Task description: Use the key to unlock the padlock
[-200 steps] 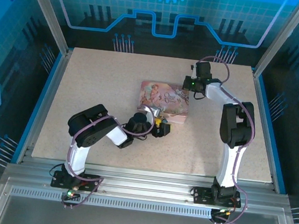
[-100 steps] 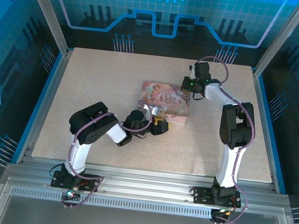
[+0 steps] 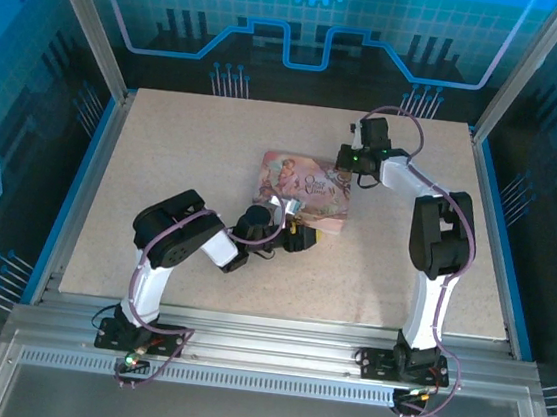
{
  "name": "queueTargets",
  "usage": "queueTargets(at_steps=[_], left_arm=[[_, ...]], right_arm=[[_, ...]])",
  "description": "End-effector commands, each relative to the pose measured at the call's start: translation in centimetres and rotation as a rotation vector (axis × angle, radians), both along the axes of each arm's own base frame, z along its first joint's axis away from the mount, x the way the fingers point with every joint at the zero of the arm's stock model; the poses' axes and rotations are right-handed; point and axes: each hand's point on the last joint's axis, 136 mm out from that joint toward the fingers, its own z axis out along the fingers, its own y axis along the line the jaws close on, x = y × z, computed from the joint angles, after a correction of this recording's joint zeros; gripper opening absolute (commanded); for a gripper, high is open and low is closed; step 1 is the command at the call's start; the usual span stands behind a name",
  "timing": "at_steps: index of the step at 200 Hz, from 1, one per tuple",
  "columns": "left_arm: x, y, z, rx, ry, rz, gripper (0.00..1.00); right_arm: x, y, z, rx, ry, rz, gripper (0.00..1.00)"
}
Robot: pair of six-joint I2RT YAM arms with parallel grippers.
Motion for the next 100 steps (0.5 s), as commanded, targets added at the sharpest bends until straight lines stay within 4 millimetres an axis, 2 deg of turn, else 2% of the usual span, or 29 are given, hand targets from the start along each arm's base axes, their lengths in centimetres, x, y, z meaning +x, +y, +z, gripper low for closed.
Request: queueTargets(at_steps=[1,28,100], left_arm=[[1.0,1.3,0.7,-0.009,-0.014,0.050,0.62],[1.0,2.5,-0.2,0.034,0.020,0.069,0.63],[1.0,4.5,-0.9,0.059,0.077,0.093,0.59]], right_arm=[[-2.3,1.9,-0.2,0.017,0.056,0.071,0.00],[-2.3,1.8,-0.1,0.016,0.055,0.071,0.00],[-2.5,1.9,-0.1,0.021,0.055,0.071,0.00]])
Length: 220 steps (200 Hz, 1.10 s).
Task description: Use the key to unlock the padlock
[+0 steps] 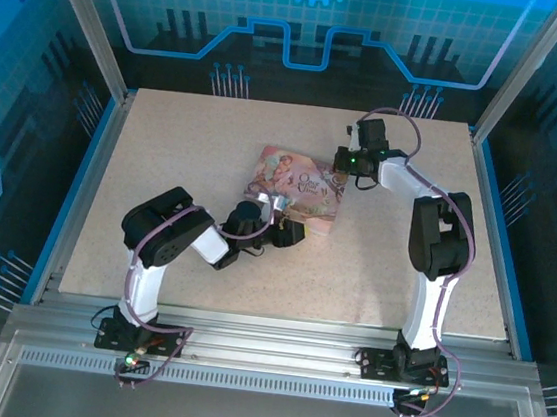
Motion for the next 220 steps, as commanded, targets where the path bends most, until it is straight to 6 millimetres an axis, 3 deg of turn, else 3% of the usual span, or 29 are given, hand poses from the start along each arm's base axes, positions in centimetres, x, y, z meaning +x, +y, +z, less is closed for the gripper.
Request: queueTargets(at_steps=[1,46,130,180,220], left_arm=[[0.1,1.1,0.2,0.012,0.018,0.023,0.58],[-0.2,2.4,0.2,0.052,0.022,0.046,0.63],[-0.1,2.7,-0.3,0.061,0.063,0.019,0.39],[0.0,2.3,-0.2,0.077,0.075,-0.002,0.16],[-0.6,2.5,-0.5,0.114,0.113,-0.019,0.08]], right_arm=[[-1.7,1.0,0.1,0.007,0.035,0.042,0.00],[-1.7,1.0,-0.1,0.008,0.038,0.043,0.00],[-1.7,1.1,0.2,0.014,0.033,0.046,0.00],[-1.6,1.2,0.6,0.020,0.025,0.048,0.00],[-1.2,0.5,1.4,0.014,0.013,0.040,0.00]])
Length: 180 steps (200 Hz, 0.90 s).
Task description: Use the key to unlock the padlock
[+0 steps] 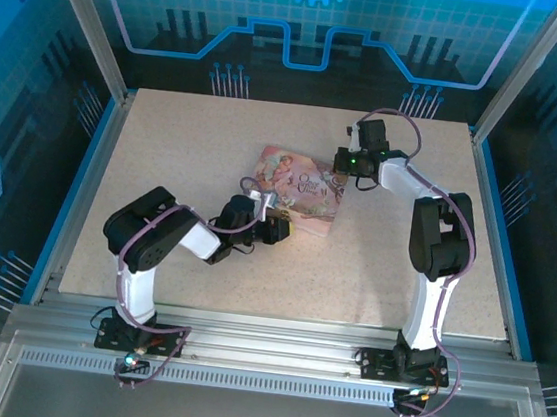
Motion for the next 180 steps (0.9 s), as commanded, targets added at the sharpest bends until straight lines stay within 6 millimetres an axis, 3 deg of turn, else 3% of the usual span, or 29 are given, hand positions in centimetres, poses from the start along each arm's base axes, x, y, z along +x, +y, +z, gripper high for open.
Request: queueTargets(at_steps=[1,24,89,140,180], left_arm=[[-0.6,-0.1,0.3,0.017,0.045,-0.039,0.08],[-0.9,-0.1,0.1,0.063,0.093,-0.058,0.00],[-0.8,-0.4,1.3,0.032,0.158,-0.037,0.00],[-0.3,-1.5,2.7,-0.015,0.194,-0.044,0.00],[-0.3,-2.2,2.9,-0.038,0.214,-0.058,0.00]], right_arm=[[-0.9,0.4,1.4,0.008,0.008,0.032,0.00],[-0.7,-0.7,2.6,0.004,-0.016,0.015,0.00],[-2.5,-4.3,4.7,-0.050,-0.034,-0.061,0.00],[-5.7,-6.4,3.6,-0.078,0.015,-0.136,0.00],[-6.2,-5.6,1.0,-0.079,0.064,-0.126,0.00]])
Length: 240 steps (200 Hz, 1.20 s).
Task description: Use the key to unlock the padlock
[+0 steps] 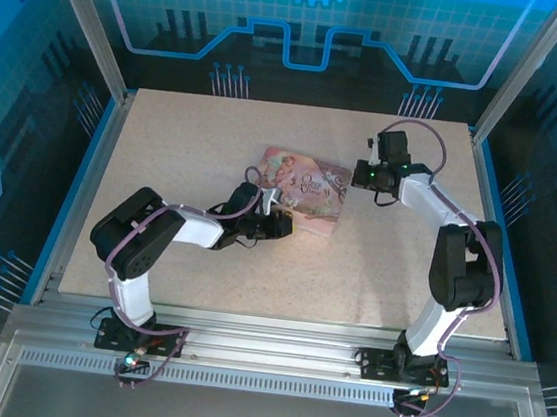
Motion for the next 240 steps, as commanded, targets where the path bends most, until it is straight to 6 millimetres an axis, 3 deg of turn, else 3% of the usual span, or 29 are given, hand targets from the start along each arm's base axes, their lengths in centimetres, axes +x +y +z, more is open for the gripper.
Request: queueTargets(at_steps=[1,39,68,104,145,183,240], left_arm=[[0.0,-1.5,2.1,-0.072,0.005,-0.042,0.00],[-0.4,-1.6,1.8,-0.075,0.018,-0.051,0.00],[-0.9,-1.7,1.1,-0.078,0.041,-0.055,0.02],[-0.8,-1.9,0.5,-0.091,0.071,-0.053,0.03],[0.0,-2.3,1.8,-0.129,0.068,-0.025,0.04],[1.1,-2.8,3.0,-0.156,0.071,0.002,0.04],[2.1,-3.4,4.2,-0.183,0.081,0.021,0.05]], right_arm=[[-0.2,-0.2,-1.1,-0.006,0.025,-0.024,0.00],[1.1,1.7,-2.3,0.013,0.048,0.002,0.00],[2.6,3.6,-2.0,0.010,0.039,0.049,0.00],[3.2,3.6,-2.2,-0.008,0.044,0.060,0.00],[1.4,1.6,-1.3,-0.024,0.038,0.026,0.00],[-1.5,0.1,0.2,-0.001,0.014,-0.005,0.00],[-6.2,0.0,3.4,0.115,-0.075,-0.015,0.00]])
